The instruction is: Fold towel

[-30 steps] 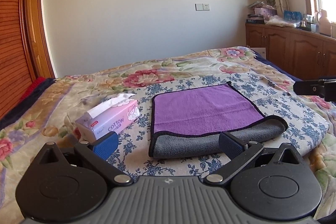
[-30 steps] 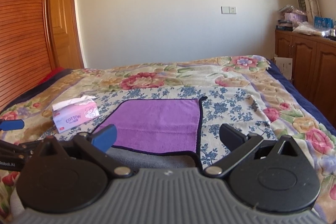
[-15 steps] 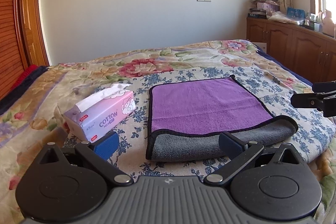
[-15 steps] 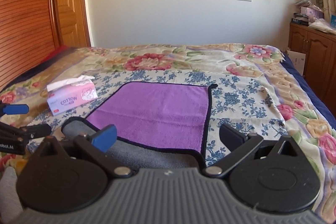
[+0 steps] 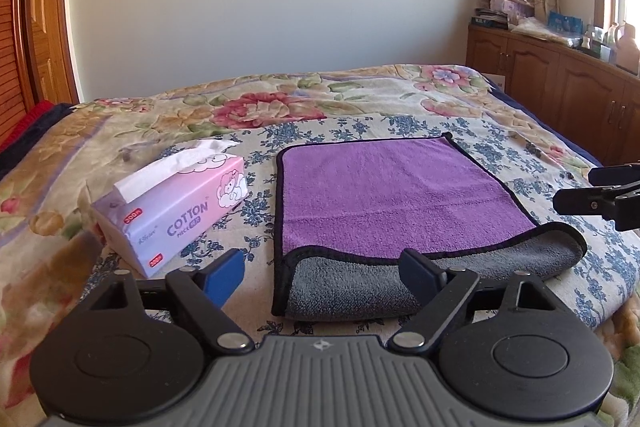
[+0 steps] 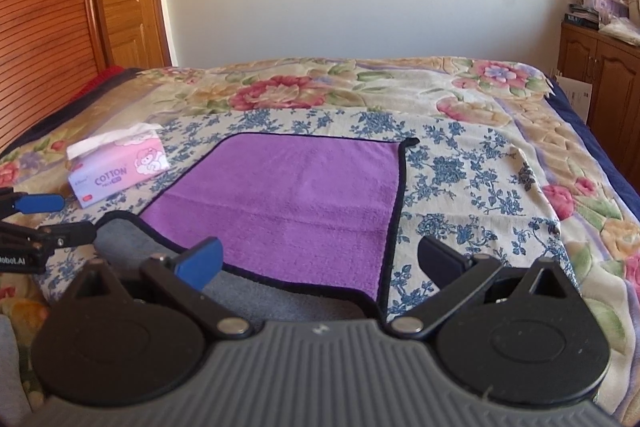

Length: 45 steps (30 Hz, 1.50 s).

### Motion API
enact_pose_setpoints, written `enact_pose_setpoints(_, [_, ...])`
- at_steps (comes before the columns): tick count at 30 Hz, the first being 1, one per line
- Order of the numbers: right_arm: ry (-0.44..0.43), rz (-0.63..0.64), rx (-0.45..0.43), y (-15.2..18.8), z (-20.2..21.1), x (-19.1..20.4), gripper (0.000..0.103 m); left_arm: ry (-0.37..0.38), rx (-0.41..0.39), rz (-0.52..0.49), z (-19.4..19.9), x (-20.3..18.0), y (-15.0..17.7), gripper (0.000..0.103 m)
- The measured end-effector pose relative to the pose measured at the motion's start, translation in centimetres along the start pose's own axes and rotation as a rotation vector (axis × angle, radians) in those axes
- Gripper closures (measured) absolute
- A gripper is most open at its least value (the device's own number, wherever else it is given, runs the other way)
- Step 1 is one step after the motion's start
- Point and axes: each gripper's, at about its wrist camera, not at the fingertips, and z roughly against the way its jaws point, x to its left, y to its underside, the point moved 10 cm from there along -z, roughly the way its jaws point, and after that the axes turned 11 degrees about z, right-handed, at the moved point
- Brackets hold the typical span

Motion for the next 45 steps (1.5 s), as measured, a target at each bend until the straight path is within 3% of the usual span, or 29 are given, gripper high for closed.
enact_pose_setpoints(12, [0.014,-0.025,0.061,0.9,-1.5,-1.7,0.000,0.012,0.024,-0.018,-2.7,0.4,-0.5,0.035])
enact_pose_setpoints(23, [-0.039,-0.034,0.169,2.8,-3.0,-1.1,0.002,0.034,0.130,0.025,-5.0,1.5,0.4,0.051])
enact_pose_setpoints(25, [-0.054,-0.039,0.193,3.2,-3.2,-0.9,0.011,0.041,0.145,0.037,-5.1,1.5,0.6,0.054])
enact_pose_setpoints(35, [-0.101,-0.072,0.253,4.3,-3.6,-0.7,0.017,0.051,0.162,0.054,-5.1,1.7,0.8,0.066])
enact_pose_setpoints(41, [-0.122,-0.080,0.259,4.3,-3.8,-0.8,0.030,0.058,0.166,0.050,-5.2,1.6,0.9,0.077])
enact_pose_setpoints(45, [-0.124,-0.078,0.263,4.2,-3.8,-1.0,0.045,0.059,0.167,0.044,-5.2,1.5,0.9,0.082])
